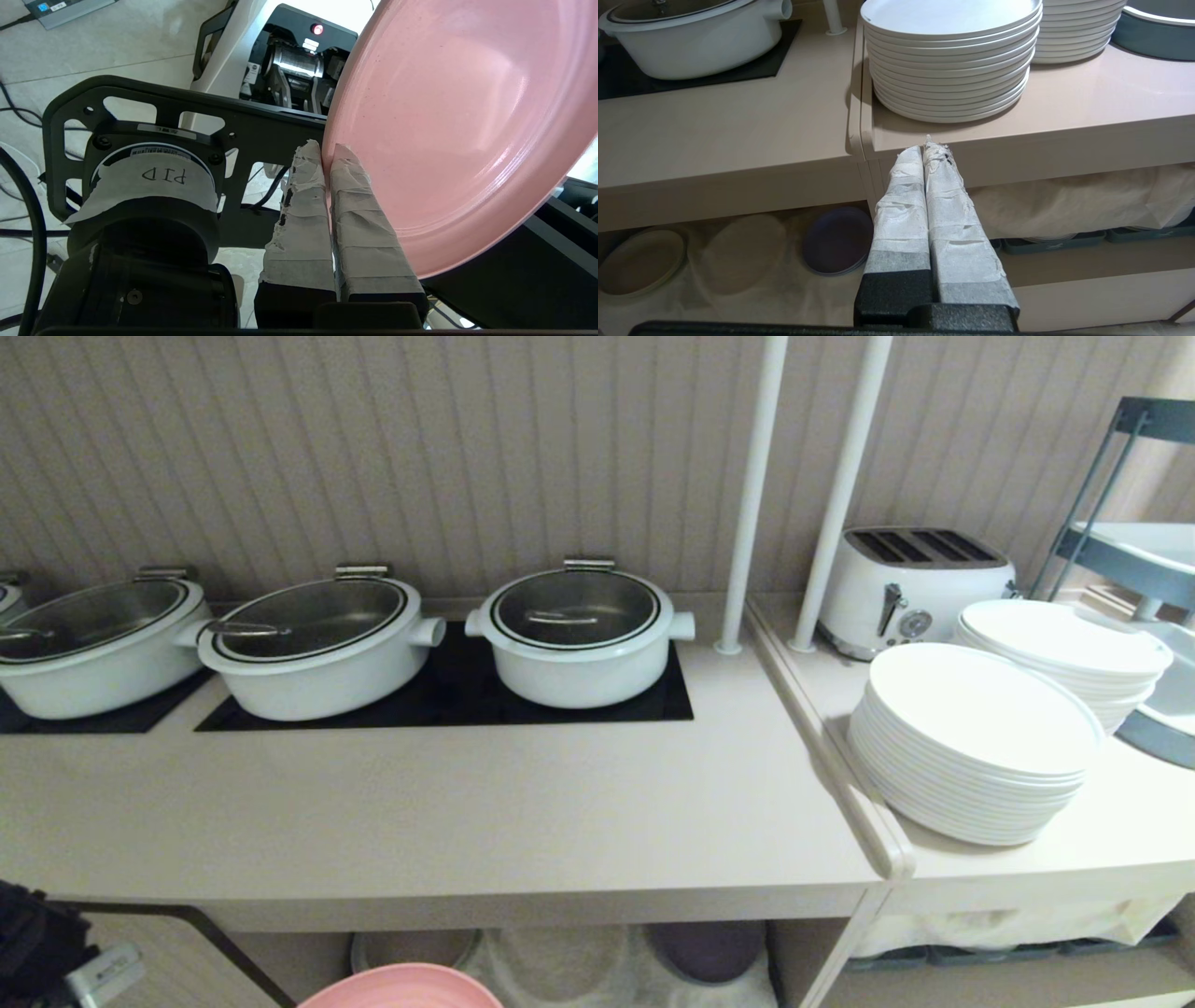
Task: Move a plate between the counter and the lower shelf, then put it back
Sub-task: Put the plate in the cupboard
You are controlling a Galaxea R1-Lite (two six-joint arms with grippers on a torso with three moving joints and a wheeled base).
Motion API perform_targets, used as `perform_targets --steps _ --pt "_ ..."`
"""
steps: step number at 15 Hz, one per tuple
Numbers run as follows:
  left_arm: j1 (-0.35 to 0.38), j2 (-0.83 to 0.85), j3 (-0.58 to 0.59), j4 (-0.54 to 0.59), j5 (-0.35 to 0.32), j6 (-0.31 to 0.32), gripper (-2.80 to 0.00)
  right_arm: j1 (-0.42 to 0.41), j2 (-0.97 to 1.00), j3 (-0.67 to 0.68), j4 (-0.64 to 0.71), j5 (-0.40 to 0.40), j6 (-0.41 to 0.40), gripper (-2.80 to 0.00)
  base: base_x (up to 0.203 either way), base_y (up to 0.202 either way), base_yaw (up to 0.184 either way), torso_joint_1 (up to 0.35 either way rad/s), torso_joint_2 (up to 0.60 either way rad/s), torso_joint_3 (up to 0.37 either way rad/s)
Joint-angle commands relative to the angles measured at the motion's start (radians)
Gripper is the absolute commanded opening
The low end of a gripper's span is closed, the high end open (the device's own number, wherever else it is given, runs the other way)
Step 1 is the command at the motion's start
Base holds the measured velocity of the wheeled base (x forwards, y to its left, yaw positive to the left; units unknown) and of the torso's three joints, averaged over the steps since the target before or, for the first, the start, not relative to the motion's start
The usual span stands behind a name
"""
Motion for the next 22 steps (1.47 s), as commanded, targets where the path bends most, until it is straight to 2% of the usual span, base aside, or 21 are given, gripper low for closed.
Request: perform_targets --steps 1,10,14,22 --pt "0.0 0.003 0.0 0.004 -0.001 -0.003 -2.8 0.0 0.0 0.0 0.0 0.0 0.0 -2.8 0.0 0.0 0.0 -0.087 0.19 0.084" --pt "0.001 0.003 0.0 0.003 -0.002 -0.002 -2.8 0.0 0.0 0.0 0.0 0.0 0.0 -2.8 0.0 0.0 0.0 -0.114 0.26 0.129" --pt "0.001 0.004 0.007 -0.055 -0.003 -0.004 -2.8 0.0 0.0 0.0 0.0 0.0 0.0 -2.8 0.0 0.0 0.0 -0.145 0.3 0.154" --pt "0.0 0.003 0.035 -0.056 -0.001 -0.004 -2.8 0.0 0.0 0.0 0.0 0.0 0.0 -2.8 0.0 0.0 0.0 -0.15 0.32 0.169"
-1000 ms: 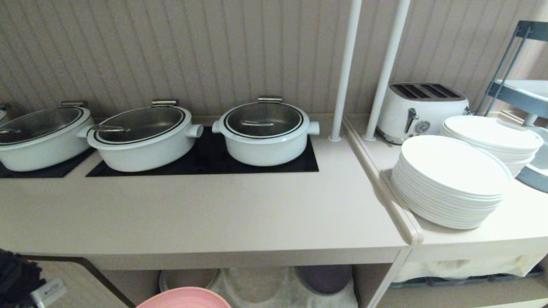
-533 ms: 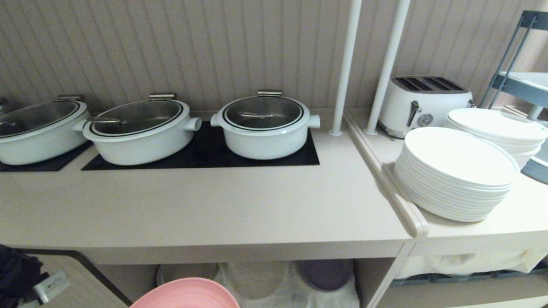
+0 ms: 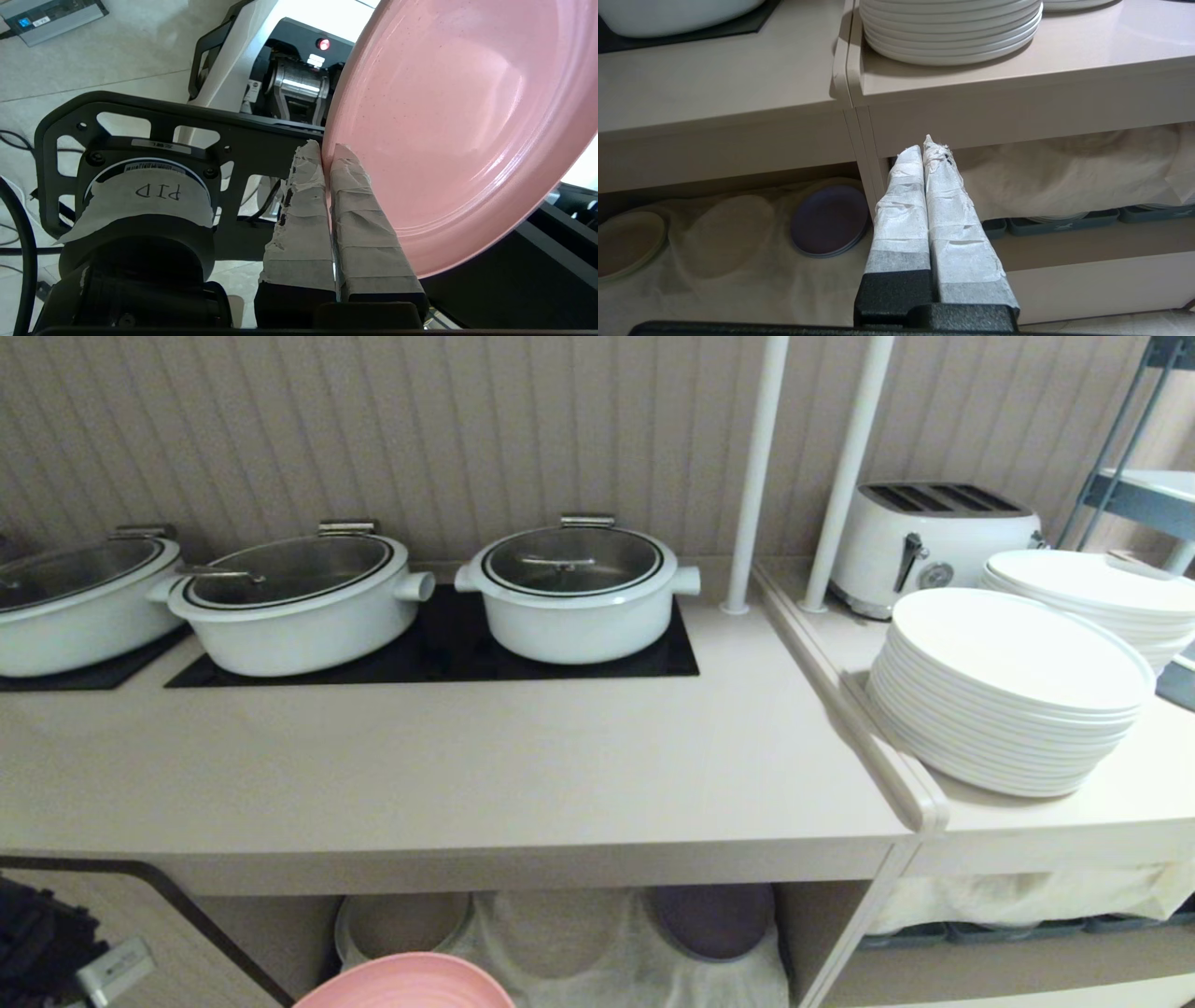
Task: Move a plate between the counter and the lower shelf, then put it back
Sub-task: Put the plate in the cupboard
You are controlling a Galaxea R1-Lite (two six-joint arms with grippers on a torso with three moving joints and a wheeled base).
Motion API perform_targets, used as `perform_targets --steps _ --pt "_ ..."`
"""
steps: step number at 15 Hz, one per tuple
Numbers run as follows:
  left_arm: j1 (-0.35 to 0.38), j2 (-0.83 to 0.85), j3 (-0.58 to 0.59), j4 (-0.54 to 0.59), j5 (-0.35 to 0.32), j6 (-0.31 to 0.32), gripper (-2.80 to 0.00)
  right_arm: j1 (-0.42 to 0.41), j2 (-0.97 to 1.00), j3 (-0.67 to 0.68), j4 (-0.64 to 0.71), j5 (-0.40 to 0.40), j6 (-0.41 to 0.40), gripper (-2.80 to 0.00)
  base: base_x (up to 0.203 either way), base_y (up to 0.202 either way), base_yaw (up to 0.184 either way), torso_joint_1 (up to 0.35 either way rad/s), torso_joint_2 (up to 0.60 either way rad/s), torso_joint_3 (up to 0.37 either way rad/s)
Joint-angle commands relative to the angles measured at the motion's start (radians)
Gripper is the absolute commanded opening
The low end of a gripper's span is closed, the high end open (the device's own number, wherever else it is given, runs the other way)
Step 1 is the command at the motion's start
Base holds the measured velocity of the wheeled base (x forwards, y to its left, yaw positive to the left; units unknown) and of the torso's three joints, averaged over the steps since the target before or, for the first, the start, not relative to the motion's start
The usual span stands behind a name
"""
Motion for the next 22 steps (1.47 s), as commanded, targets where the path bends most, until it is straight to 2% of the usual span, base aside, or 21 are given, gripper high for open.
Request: perform_targets --steps 1,8,22 --pt "-0.001 -0.001 0.007 0.004 0.0 -0.004 -2.8 0.0 0.0 0.0 0.0 0.0 0.001 -2.8 0.0 0.0 0.0 -0.162 0.33 0.177" --pt "0.0 -0.002 0.007 0.004 -0.002 -0.006 -2.8 0.0 0.0 0.0 0.0 0.0 0.001 -2.8 0.0 0.0 0.0 -0.176 0.38 0.202" --pt "0.0 -0.012 0.022 0.004 -0.002 -0.009 -2.8 0.0 0.0 0.0 0.0 0.0 0.001 -2.8 0.0 0.0 0.0 -0.234 0.53 0.291"
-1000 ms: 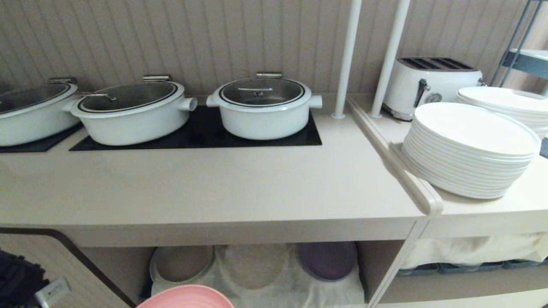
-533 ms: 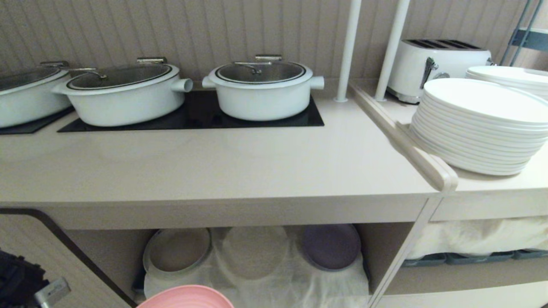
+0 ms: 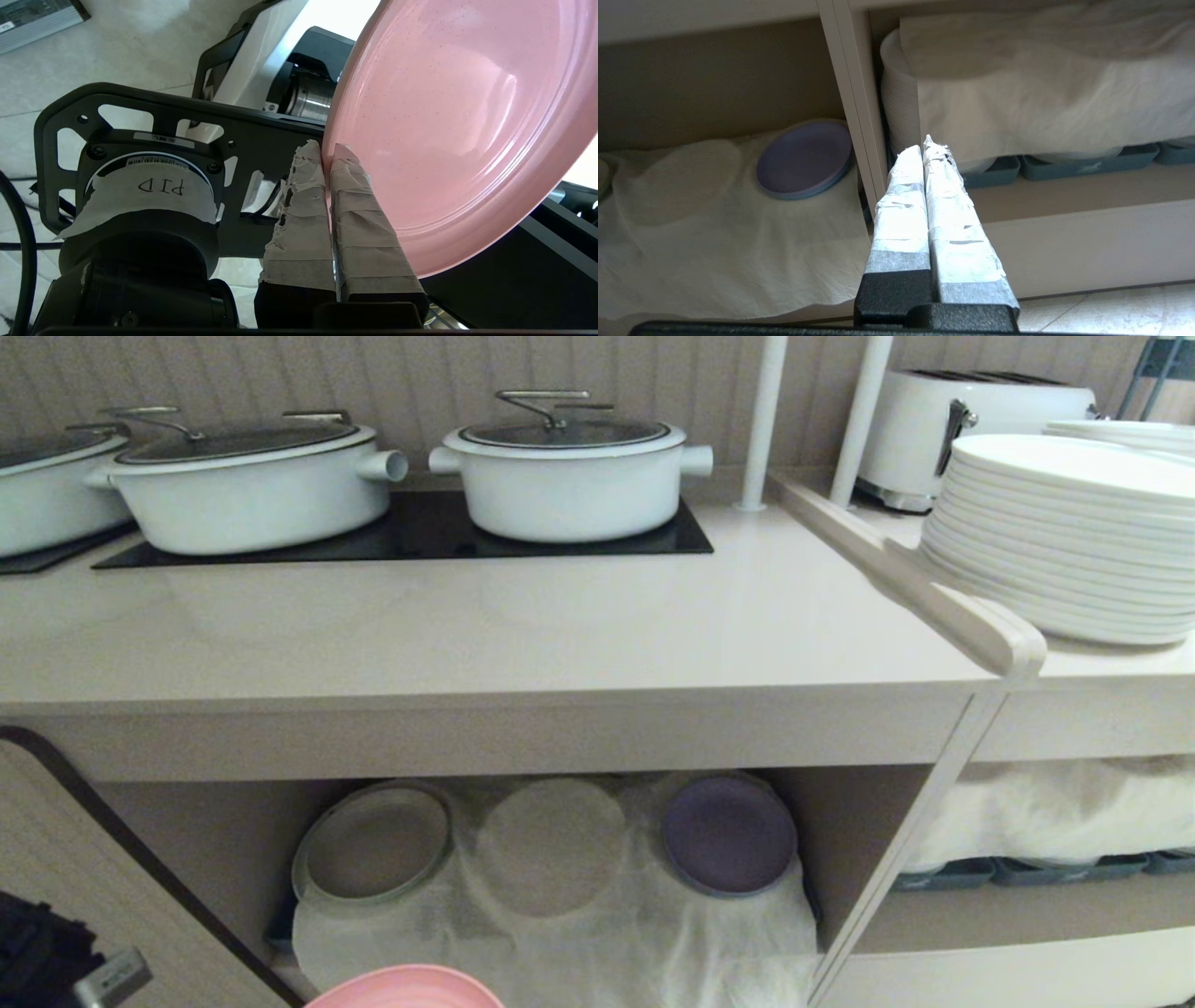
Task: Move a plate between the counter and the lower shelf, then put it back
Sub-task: Put the plate in the cupboard
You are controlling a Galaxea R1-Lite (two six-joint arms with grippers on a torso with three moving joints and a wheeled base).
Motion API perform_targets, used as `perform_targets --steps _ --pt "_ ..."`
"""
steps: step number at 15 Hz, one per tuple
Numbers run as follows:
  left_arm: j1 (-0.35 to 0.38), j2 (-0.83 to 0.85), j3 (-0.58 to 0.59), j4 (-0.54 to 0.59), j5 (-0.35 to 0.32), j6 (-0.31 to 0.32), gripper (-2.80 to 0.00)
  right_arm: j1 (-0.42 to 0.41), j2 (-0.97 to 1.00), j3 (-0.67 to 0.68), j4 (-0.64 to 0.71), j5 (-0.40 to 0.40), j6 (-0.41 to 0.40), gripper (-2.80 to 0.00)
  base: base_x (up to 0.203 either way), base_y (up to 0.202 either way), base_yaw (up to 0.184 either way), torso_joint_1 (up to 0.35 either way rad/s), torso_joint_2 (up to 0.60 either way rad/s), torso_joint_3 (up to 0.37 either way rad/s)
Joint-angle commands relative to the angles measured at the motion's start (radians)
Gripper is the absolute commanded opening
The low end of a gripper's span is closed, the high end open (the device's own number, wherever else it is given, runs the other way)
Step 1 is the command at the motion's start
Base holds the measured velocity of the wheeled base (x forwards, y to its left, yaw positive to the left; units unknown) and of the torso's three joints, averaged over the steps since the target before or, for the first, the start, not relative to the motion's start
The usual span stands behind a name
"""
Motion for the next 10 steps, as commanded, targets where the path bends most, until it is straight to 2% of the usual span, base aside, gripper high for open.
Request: perform_targets --steps 1,10 --pt "-0.001 -0.001 0.0 0.004 -0.001 -0.004 -2.8 0.0 0.0 0.0 0.0 0.0 0.0 -2.8 0.0 0.0 0.0 -0.204 0.5 0.282" --pt "-0.001 -0.001 0.0 0.001 -0.002 -0.004 -2.8 0.0 0.0 0.0 0.0 0.0 0.0 -2.8 0.0 0.0 0.0 -0.177 0.47 0.291"
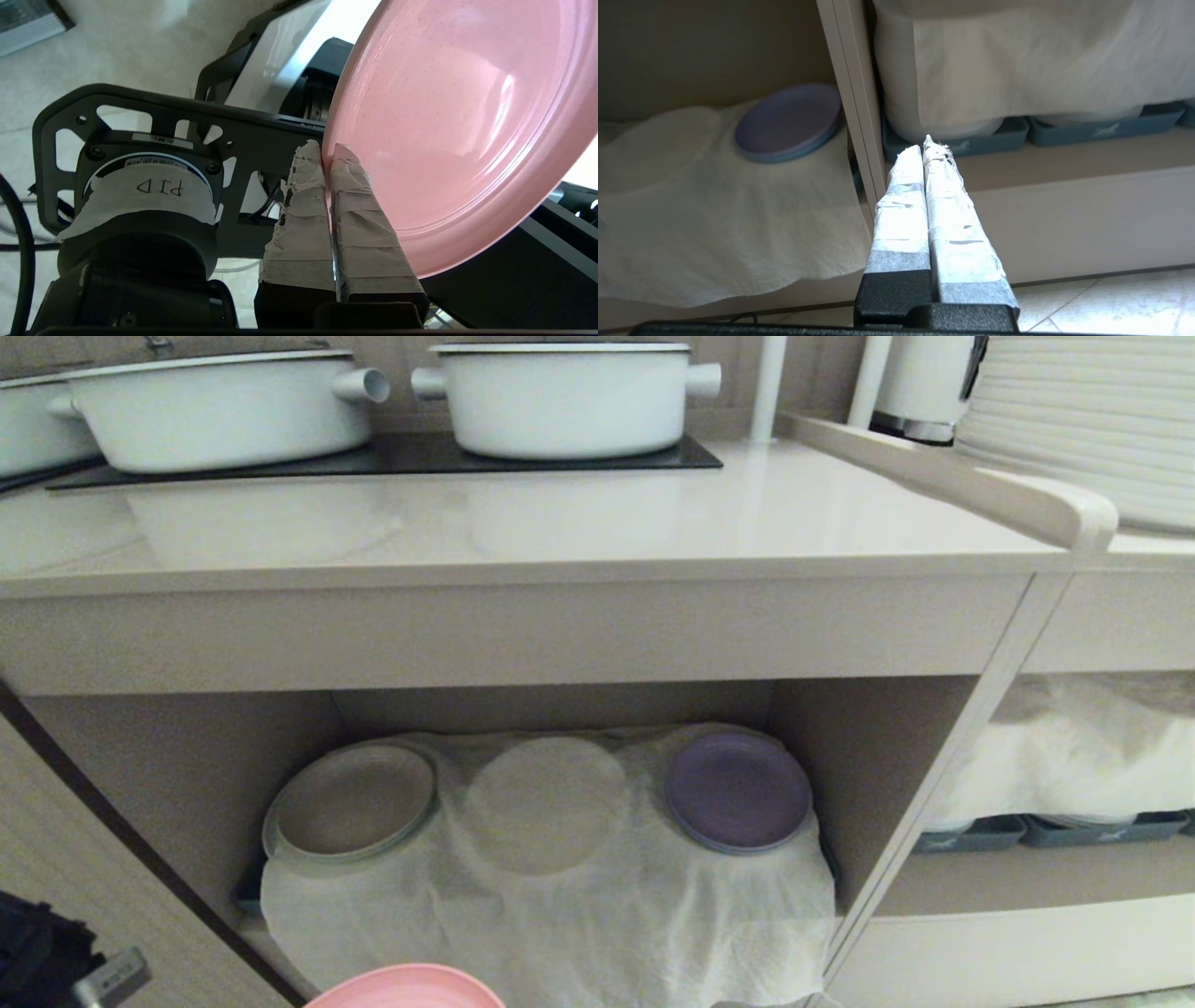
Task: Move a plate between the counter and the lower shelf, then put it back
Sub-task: Put the plate in the cupboard
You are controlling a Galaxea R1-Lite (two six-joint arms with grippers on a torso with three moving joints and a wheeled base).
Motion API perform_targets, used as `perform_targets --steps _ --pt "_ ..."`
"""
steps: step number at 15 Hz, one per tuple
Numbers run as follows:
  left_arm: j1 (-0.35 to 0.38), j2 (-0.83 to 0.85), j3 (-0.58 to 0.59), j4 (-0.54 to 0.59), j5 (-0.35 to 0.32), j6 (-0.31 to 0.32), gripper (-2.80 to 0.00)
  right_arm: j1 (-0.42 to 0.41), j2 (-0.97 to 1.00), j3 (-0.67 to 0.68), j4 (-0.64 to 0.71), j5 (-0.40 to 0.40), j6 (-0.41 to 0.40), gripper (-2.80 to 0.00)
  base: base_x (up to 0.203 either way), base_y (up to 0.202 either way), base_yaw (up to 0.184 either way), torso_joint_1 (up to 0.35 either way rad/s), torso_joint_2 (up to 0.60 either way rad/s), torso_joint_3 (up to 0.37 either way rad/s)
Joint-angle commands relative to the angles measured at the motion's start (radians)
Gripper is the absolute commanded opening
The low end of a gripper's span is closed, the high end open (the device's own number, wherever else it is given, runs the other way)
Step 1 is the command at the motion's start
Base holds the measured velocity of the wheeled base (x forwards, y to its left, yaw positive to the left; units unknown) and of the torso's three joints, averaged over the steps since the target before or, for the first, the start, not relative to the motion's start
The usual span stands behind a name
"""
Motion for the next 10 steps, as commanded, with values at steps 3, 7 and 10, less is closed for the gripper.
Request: perform_targets --steps 3,7,10 --pt "0.001 -0.002 0.0 0.004 0.0 -0.005 -2.8 0.0 0.0 0.0 0.0 0.0 0.001 -2.8 0.0 0.0 0.0 -0.136 0.45 0.313" --pt "0.001 0.0 0.0 0.004 -0.001 -0.004 -2.8 0.0 0.0 0.0 0.0 0.0 0.001 -2.8 0.0 0.0 0.0 -0.076 0.28 0.207" --pt "0.001 0.0 0.001 0.004 -0.001 -0.005 -2.8 0.0 0.0 0.0 0.0 0.0 0.001 -2.8 0.0 0.0 0.0 -0.009 0.04 0.027"
